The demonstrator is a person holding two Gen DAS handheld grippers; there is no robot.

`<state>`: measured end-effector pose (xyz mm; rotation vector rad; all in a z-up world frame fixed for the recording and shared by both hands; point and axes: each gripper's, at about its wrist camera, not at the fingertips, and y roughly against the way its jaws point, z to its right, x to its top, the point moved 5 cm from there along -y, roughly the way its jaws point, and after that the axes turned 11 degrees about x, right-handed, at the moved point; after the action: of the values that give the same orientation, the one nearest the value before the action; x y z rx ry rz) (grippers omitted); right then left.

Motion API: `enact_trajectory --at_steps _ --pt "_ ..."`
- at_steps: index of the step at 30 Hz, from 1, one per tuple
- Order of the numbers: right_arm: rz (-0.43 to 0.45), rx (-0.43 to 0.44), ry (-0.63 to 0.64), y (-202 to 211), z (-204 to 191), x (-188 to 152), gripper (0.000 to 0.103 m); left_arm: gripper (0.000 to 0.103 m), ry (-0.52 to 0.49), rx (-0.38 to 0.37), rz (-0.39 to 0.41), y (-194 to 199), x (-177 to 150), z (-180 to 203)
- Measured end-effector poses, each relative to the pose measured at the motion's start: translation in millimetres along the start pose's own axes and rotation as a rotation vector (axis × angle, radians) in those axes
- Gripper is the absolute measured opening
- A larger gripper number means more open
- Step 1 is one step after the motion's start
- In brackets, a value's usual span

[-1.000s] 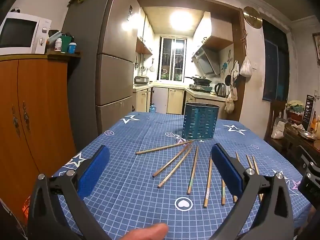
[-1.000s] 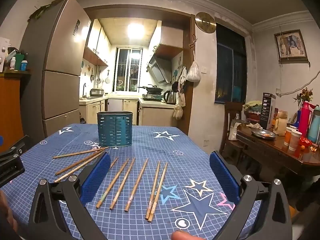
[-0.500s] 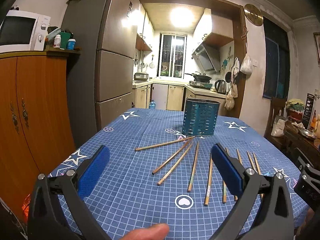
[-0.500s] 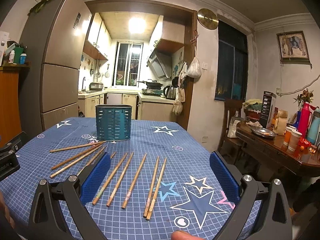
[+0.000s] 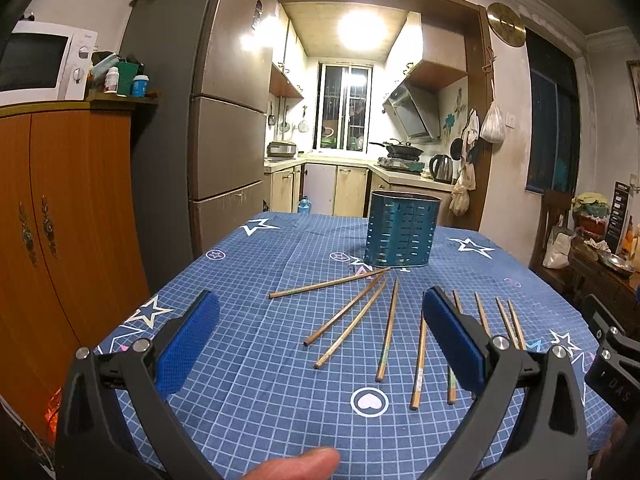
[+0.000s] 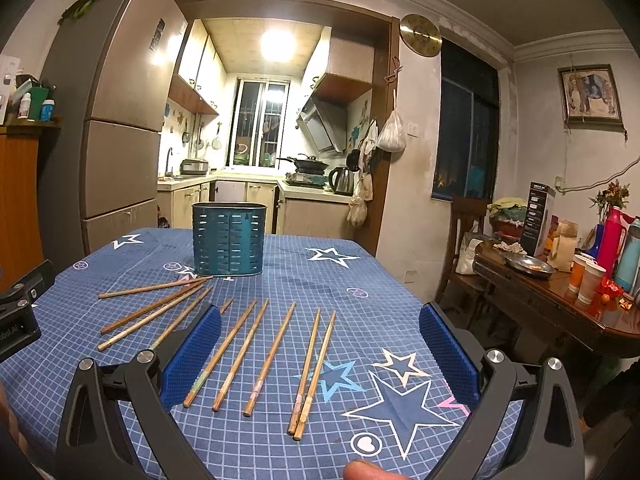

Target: Organize utensils

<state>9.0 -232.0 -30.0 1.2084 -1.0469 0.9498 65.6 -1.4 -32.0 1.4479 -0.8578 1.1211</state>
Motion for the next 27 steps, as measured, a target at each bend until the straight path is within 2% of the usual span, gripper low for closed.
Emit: enact_trajectory --at_steps 27 --pt "-0.013 0.004 -0.007 -7.1 2.4 -1.2 0.099 0.098 -0.034 0.031 0.007 -1.0 -0.2 -0.3"
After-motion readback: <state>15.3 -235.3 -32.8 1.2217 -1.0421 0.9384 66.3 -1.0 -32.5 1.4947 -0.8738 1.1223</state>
